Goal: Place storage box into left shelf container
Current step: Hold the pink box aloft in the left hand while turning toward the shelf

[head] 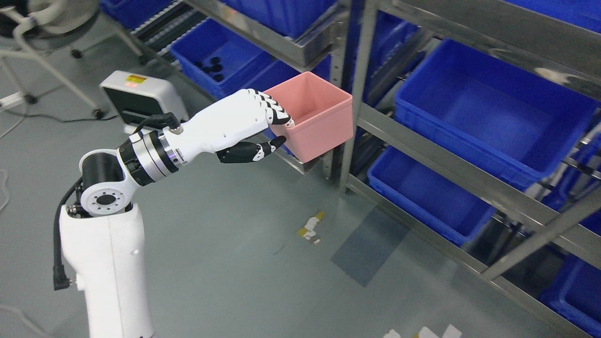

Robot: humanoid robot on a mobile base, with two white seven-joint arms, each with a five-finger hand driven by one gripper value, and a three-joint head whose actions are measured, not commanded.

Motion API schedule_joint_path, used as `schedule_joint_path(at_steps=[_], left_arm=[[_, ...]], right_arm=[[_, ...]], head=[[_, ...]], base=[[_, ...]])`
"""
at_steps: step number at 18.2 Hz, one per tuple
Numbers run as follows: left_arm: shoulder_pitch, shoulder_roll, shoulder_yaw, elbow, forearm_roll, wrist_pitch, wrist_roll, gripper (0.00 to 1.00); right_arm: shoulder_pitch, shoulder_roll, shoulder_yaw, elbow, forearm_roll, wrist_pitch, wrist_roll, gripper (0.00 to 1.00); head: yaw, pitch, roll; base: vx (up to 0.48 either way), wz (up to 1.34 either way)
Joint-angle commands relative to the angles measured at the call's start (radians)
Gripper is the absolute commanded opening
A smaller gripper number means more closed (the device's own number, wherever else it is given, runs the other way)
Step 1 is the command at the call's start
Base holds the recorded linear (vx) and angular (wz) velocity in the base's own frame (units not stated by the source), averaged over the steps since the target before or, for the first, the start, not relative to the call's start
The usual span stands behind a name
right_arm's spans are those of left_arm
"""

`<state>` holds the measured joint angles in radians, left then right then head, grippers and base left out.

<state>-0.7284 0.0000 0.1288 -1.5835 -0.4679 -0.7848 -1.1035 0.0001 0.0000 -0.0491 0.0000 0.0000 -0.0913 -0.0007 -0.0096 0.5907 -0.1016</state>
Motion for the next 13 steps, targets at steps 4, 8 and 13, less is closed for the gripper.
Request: schedule_joint_path(at_steps=[4,8,13], left_arm=[[0.007,0.018,-0.009,0.01,0.0,-0.001,-0.002,0.04],[0.007,0.018,-0.04,0.01,0.0,-0.001,-0.001,0.04],[0.063,0.018,-0.092,0.026,-0.002,-0.001,-0.001,0.04]], right_arm=[[0.008,-0.017,0.0,-0.017,-0.003,-0.001,0.001,1.0],[0.008,-0.017,0.0,-0.017,-0.003,-0.001,0.001,1.0],[0.008,-0.017,0.0,-0.017,-0.003,-0.001,0.001,1.0]], head=[[0.0,0.0,0.0],[0.0,0.0,0.0],[0.0,0.0,0.0]], base=[[0.123,-0.87],[0.097,-0.65],[0.066,-0.43]])
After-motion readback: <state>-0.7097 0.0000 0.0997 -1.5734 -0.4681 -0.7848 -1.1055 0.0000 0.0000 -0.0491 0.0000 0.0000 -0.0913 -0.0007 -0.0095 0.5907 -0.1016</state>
